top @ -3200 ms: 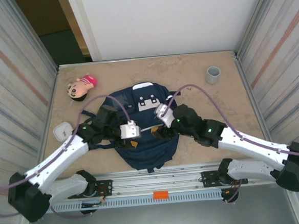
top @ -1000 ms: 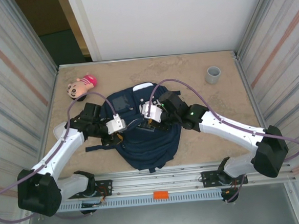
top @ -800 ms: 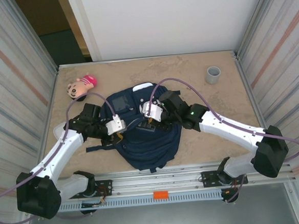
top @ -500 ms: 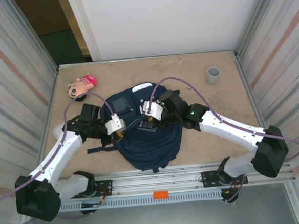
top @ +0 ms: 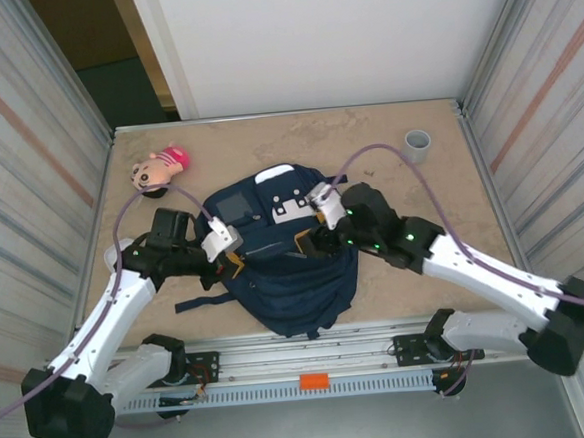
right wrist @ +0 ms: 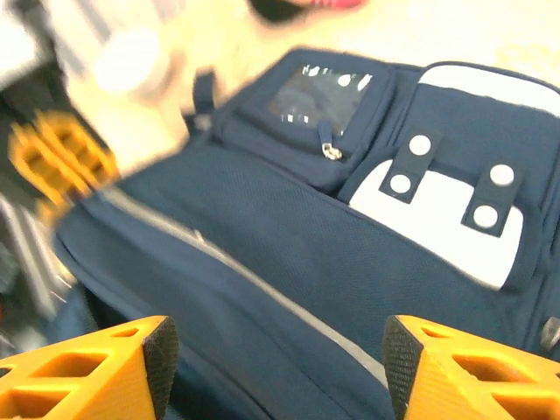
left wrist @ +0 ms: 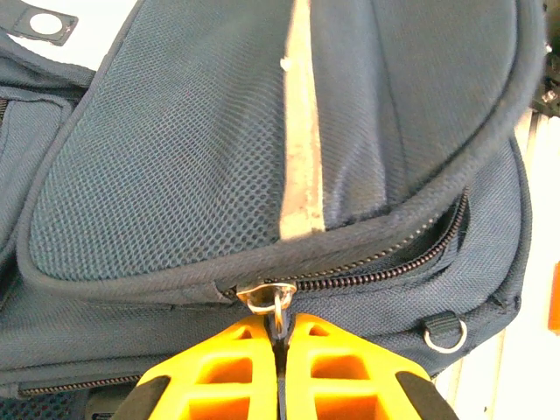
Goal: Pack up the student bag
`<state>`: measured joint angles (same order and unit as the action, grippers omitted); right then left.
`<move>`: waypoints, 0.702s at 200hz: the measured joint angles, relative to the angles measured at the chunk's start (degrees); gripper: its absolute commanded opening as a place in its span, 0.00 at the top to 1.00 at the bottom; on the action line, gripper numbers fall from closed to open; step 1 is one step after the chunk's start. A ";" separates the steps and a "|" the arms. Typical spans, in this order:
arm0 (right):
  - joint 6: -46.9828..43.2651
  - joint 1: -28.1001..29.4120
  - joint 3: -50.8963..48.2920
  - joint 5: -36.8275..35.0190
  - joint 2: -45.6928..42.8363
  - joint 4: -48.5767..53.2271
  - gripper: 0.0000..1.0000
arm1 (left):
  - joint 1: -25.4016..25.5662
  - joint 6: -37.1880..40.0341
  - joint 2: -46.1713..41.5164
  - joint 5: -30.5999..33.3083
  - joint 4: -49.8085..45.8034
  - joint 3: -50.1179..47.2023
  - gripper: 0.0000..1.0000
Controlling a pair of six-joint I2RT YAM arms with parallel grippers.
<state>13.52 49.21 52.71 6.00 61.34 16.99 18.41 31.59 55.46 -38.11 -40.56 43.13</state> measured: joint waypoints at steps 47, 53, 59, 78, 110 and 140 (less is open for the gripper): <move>40.59 7.41 -10.01 -2.95 -7.28 -4.94 0.33 | 0.28 -1.44 -0.61 0.20 0.39 -0.42 1.00; 44.11 8.92 -10.75 -3.43 -6.40 -5.53 0.32 | 0.35 -1.44 -0.61 0.20 0.39 -0.48 1.00; 47.78 10.47 -11.41 -3.80 -5.29 -6.27 0.32 | 0.35 -1.46 -0.61 0.20 0.48 -0.55 1.00; 57.18 13.79 -11.91 -4.66 -1.40 -9.25 0.30 | 0.39 -1.44 -0.61 0.22 0.55 -0.59 1.00; 67.69 14.99 -12.90 -5.66 2.86 -17.20 0.28 | 0.48 -1.44 -0.61 0.24 0.59 -0.66 1.00; 72.52 14.62 -13.86 -6.36 5.86 -23.93 0.31 | 0.74 -1.44 -0.61 0.92 0.57 -0.90 1.00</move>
<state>86.04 63.83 38.85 -0.36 67.20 -6.94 19.16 30.15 54.85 -37.19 -39.99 42.24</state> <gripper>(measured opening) 0.705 0.058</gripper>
